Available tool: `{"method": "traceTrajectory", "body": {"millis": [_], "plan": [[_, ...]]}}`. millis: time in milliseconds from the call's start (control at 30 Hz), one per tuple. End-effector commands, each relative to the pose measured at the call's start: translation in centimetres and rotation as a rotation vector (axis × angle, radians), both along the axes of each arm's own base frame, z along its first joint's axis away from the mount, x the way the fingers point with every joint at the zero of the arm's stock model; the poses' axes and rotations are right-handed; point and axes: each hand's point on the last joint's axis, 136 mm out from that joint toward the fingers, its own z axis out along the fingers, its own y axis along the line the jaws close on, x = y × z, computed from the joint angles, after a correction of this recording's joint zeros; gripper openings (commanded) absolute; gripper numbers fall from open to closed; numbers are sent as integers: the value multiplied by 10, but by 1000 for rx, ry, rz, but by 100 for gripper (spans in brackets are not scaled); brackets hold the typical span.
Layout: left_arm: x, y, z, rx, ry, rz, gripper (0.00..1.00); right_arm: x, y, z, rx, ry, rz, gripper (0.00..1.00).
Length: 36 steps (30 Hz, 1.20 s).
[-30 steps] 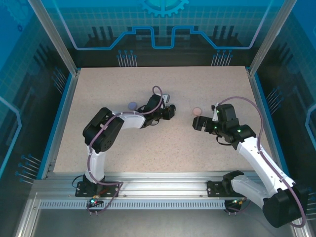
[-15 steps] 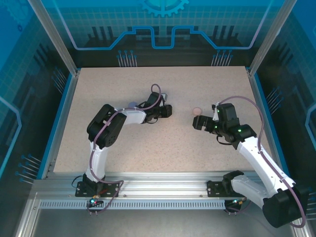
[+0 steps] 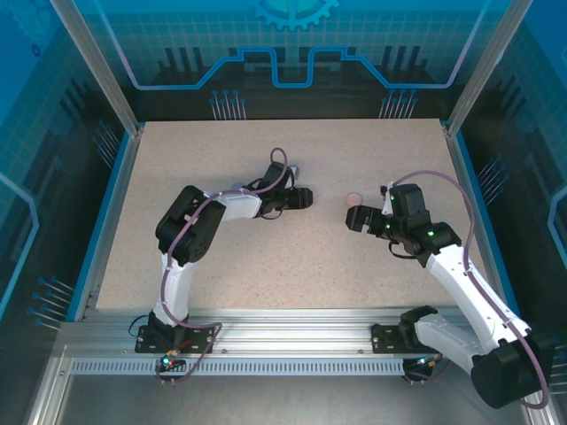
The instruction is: Insert wireless bluetooth earbuds into charging case
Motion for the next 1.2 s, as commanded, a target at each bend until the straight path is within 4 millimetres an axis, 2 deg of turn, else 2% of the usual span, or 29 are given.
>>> {"method": "traceTrajectory", "body": {"millis": [0, 67, 200, 233, 400, 533, 700, 833, 967, 1067, 1167], "plan": [[2, 22, -4, 73, 20, 33, 71, 1, -1, 17, 19, -33, -2, 100], [5, 29, 2, 84, 3, 45, 81, 1, -1, 18, 19, -34, 4, 100], [9, 45, 13, 101, -14, 67, 89, 0, -2, 21, 15, -43, 5, 100], [11, 50, 17, 108, -23, 74, 98, 0, -2, 21, 13, -43, 5, 100], [15, 68, 46, 137, -84, 83, 99, -1, -5, 22, 4, -45, -4, 100], [19, 75, 86, 145, -166, 81, 99, -1, -6, 22, 6, -45, -6, 100], [22, 82, 151, 137, -300, 72, 99, -4, -7, 22, 0, -46, -6, 100], [16, 91, 205, 147, -424, 77, 99, -6, -9, 23, -4, -50, -11, 100], [3, 101, 249, 138, -540, 96, 99, -5, -11, 25, -9, -58, -18, 100], [-11, 109, 270, 111, -632, 116, 99, -5, -14, 28, -29, -77, -27, 100], [-28, 119, 283, 90, -727, 132, 99, -3, -23, 38, -68, -123, -47, 100]]}}
